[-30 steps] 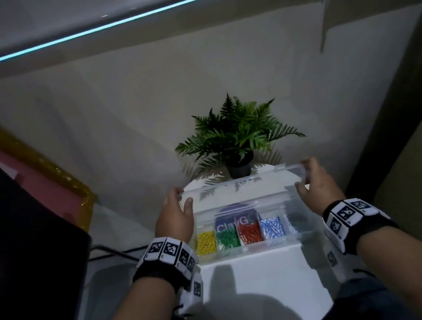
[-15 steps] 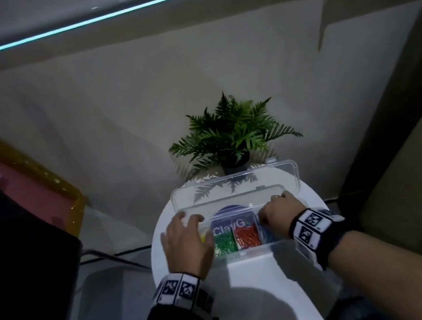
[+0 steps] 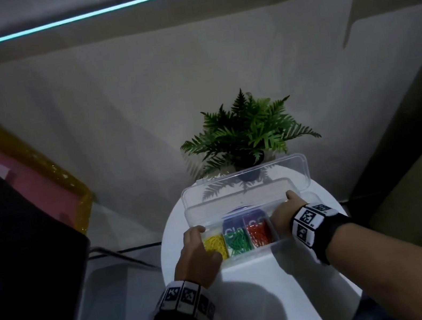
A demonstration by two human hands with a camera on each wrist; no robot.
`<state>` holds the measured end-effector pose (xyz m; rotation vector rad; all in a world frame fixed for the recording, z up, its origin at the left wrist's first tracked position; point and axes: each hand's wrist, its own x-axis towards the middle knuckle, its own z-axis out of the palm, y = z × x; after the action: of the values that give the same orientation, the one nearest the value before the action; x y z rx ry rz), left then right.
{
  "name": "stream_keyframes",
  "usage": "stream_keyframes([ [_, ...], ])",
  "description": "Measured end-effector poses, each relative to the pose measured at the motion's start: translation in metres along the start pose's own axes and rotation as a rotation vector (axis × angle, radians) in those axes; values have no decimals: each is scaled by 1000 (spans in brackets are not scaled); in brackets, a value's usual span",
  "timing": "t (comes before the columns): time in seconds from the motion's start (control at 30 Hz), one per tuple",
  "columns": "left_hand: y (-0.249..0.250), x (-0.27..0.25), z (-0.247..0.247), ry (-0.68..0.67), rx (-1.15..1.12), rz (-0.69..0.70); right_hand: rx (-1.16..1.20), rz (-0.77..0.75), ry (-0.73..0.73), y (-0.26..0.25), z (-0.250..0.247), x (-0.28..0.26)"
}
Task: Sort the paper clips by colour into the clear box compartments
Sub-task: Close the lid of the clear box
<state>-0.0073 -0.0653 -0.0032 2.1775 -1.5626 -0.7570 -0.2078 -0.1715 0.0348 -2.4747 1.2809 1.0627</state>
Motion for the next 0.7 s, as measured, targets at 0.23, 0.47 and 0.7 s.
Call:
stream_keyframes([
  [0.23, 1, 4, -5, -33, -2, -7, 484, 177, 353, 33, 11, -9],
  [0.47, 2, 8, -9, -48, 35, -22, 163, 124, 299, 25, 15, -2],
  [0.7, -2, 11, -7, -28, 32, 0, -48, 94, 247, 13, 15, 9],
])
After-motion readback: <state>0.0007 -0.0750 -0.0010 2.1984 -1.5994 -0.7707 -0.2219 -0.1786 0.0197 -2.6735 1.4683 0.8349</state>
